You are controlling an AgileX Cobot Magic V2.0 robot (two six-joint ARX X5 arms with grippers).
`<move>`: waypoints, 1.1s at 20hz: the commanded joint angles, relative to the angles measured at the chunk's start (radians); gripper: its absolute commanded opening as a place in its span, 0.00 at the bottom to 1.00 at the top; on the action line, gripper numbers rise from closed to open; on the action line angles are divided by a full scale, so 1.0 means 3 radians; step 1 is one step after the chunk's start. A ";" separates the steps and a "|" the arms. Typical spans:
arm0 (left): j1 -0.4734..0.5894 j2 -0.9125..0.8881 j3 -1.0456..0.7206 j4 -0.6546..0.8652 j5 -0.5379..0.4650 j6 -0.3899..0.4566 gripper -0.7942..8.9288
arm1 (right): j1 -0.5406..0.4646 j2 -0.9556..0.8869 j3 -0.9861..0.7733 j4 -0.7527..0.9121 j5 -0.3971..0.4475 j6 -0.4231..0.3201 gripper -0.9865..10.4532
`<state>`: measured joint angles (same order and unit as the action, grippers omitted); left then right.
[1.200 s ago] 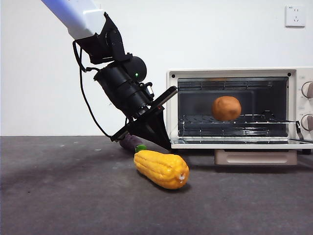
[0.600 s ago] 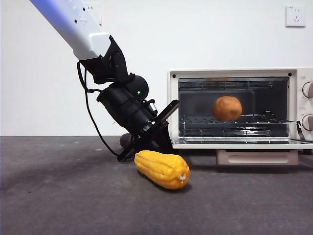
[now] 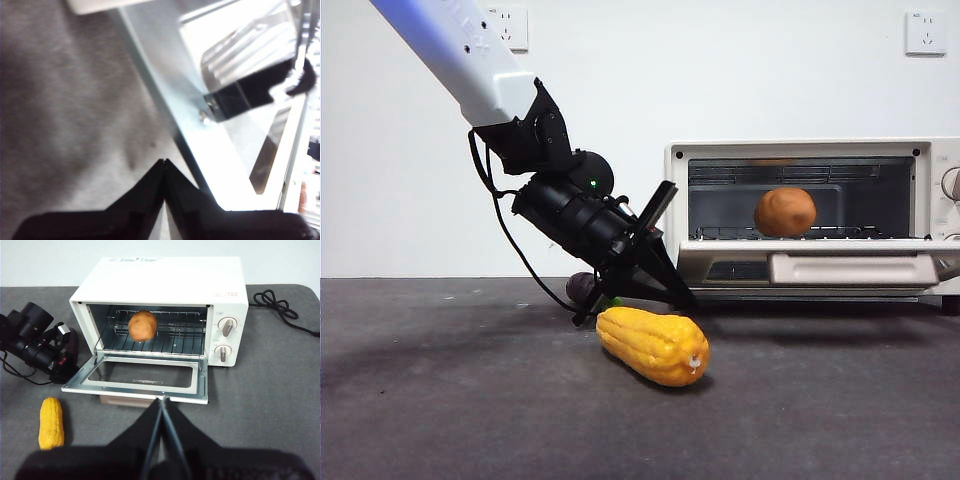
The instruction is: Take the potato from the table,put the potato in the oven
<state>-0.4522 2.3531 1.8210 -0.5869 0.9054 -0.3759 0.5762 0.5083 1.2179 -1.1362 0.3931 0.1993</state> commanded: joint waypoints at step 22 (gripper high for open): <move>0.0010 0.0010 0.0796 -0.0111 0.0474 -0.0134 0.08 | 0.0004 -0.0005 0.0014 0.0051 0.0001 0.0064 0.08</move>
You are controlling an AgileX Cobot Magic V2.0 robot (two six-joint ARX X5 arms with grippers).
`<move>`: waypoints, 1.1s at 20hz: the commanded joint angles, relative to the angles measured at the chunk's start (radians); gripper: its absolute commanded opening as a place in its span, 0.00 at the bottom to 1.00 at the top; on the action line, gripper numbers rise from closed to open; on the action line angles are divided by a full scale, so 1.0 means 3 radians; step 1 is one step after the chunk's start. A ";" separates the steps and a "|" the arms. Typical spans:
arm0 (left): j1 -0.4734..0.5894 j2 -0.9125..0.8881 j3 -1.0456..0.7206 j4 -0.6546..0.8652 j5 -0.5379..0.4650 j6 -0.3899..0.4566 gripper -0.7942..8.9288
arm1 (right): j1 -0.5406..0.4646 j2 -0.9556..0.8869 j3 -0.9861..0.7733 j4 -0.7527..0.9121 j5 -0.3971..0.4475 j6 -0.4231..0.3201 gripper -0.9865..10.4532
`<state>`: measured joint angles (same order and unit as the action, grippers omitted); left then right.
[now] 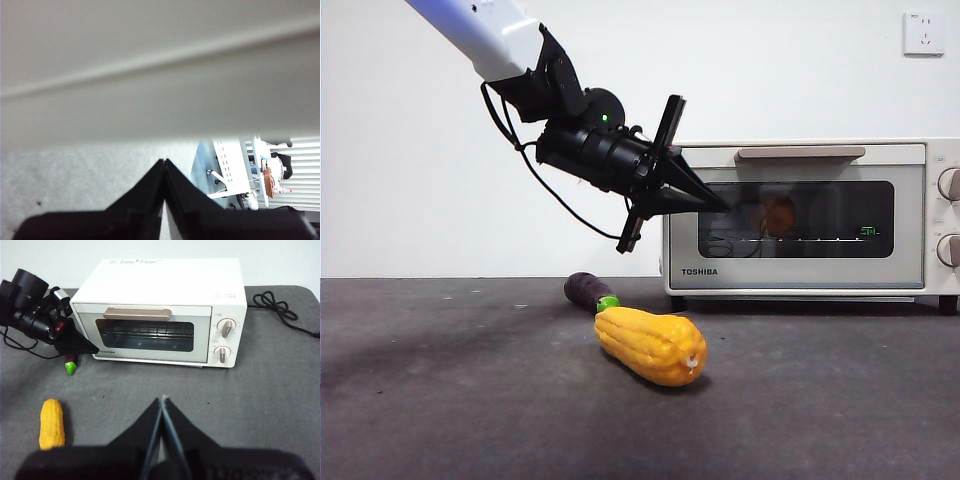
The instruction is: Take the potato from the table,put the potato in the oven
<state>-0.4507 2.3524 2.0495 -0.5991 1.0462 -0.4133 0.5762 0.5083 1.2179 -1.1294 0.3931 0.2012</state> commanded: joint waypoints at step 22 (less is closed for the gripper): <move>-0.0015 -0.1090 0.0156 -0.2056 -0.0154 0.2028 0.08 | 0.0004 0.0025 0.0014 -0.0486 0.0011 0.0340 0.09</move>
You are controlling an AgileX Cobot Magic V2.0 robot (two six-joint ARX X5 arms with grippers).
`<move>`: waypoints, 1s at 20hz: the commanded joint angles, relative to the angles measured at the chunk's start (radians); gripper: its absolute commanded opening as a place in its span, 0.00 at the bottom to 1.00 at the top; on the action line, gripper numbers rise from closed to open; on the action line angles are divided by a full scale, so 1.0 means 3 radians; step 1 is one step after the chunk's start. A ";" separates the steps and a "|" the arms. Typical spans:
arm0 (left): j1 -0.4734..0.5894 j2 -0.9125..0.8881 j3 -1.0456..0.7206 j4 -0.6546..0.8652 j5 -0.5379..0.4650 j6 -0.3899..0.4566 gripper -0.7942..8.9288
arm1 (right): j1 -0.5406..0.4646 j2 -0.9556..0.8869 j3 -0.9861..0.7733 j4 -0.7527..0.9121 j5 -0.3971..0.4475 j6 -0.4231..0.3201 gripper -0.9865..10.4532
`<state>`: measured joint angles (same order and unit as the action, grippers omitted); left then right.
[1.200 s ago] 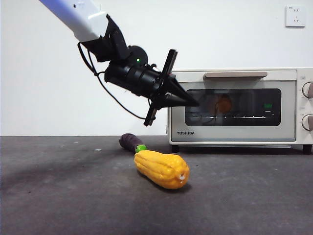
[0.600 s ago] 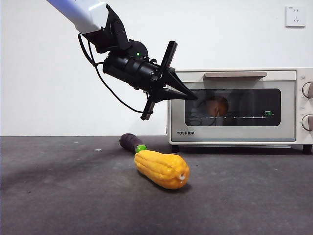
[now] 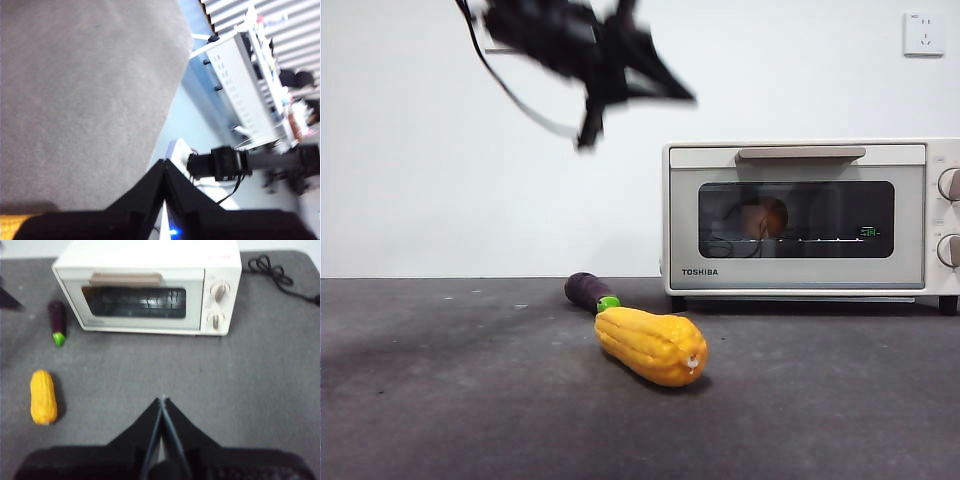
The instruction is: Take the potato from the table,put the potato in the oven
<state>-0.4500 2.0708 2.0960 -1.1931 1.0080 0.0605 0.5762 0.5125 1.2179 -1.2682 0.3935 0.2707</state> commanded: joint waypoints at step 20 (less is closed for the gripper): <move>-0.0052 -0.2467 0.0000 -0.0275 -0.3001 -0.0216 0.08 | 0.0004 0.0027 0.0014 -0.0169 0.0013 0.0158 0.09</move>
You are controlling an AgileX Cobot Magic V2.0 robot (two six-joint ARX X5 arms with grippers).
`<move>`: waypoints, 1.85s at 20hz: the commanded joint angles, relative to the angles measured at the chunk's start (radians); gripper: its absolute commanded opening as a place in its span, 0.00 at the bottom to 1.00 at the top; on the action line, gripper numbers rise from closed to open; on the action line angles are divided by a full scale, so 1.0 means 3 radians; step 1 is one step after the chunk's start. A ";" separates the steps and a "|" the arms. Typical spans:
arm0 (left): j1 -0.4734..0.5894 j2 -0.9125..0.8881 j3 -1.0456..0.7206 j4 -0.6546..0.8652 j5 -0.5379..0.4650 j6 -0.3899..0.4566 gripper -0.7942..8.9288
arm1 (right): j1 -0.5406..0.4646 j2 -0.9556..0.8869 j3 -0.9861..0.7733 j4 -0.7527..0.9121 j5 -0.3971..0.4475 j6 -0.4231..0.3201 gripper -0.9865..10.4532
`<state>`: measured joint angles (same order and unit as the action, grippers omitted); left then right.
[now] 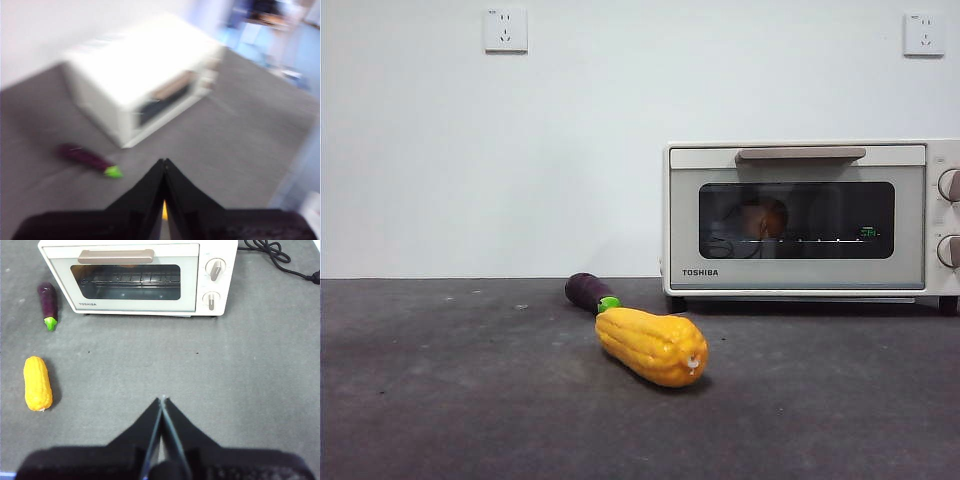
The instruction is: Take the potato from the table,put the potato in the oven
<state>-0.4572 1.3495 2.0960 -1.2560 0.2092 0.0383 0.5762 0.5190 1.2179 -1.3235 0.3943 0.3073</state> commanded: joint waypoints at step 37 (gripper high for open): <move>0.1422 -0.3290 -0.5852 0.4414 -0.0524 0.0362 0.08 | 0.0004 0.0008 0.0014 -0.0170 0.0023 0.0036 0.09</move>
<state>-0.0338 0.3706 0.3538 0.0441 0.0479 0.1791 0.5762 0.5205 1.2182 -1.3552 0.3965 0.3073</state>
